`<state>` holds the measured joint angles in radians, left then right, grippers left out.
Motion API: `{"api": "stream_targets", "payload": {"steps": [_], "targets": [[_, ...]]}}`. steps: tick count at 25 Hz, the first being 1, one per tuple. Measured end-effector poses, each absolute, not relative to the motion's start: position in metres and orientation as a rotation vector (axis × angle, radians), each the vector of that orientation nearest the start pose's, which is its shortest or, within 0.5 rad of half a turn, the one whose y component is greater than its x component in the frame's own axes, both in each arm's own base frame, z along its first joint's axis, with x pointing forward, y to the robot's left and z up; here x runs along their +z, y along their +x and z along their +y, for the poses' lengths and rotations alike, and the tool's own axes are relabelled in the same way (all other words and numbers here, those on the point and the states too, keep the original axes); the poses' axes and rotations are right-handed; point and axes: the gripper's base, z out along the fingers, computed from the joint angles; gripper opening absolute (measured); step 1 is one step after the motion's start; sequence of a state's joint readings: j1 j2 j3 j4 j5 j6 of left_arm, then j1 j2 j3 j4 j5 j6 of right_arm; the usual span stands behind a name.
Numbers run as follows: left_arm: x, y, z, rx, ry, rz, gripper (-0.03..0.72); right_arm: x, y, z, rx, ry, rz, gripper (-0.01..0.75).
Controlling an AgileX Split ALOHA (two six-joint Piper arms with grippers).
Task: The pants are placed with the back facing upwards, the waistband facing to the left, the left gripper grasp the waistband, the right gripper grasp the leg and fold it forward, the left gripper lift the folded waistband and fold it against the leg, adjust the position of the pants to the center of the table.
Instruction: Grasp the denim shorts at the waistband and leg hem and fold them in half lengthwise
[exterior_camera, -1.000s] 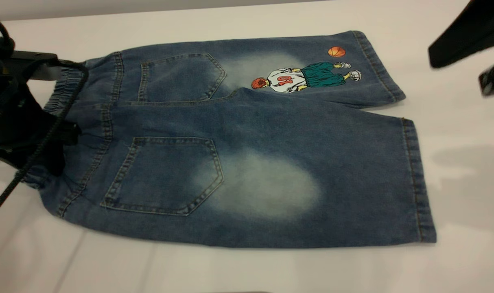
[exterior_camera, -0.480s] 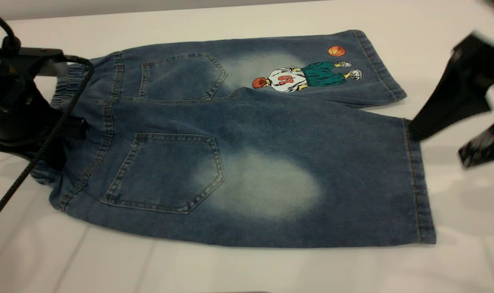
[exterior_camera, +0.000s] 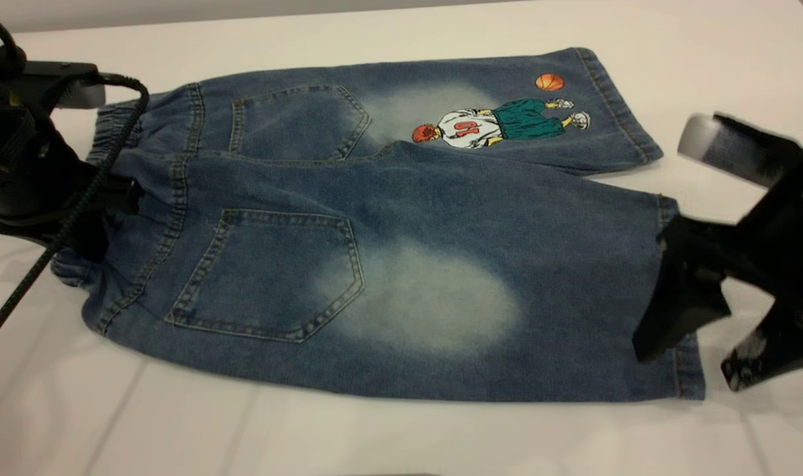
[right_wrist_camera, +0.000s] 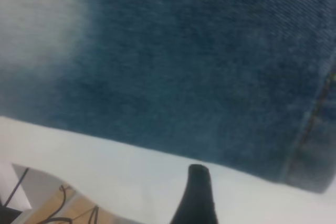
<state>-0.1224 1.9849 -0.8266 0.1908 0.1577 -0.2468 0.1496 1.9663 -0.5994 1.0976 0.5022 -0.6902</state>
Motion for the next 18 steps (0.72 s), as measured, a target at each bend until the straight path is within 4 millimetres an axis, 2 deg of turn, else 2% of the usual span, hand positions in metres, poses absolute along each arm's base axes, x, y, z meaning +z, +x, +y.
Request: {"api": "stream_targets", "payload": {"steps": [3,8,12,15,18], "targets": [[0.071,0.317,-0.036,-0.002,0.082,2.794,0.083,0.044,0.231,0.076,0.723,0.344,3.145,0.531],[0.071,0.317,-0.036,-0.002,0.084,2.793,0.083,0.037,0.231,0.087,0.893,0.367,3.128,0.525],[0.071,0.317,-0.036,-0.002,0.083,2.795,0.083,0.034,0.232,0.102,0.957,0.336,3.069,0.472],[0.071,0.317,-0.036,0.0,0.083,2.799,0.083,0.032,0.237,0.104,0.935,0.37,3.014,0.349],[0.071,0.317,-0.036,0.003,0.083,2.805,0.083,0.029,0.24,0.101,0.88,0.387,2.991,0.16]]}}
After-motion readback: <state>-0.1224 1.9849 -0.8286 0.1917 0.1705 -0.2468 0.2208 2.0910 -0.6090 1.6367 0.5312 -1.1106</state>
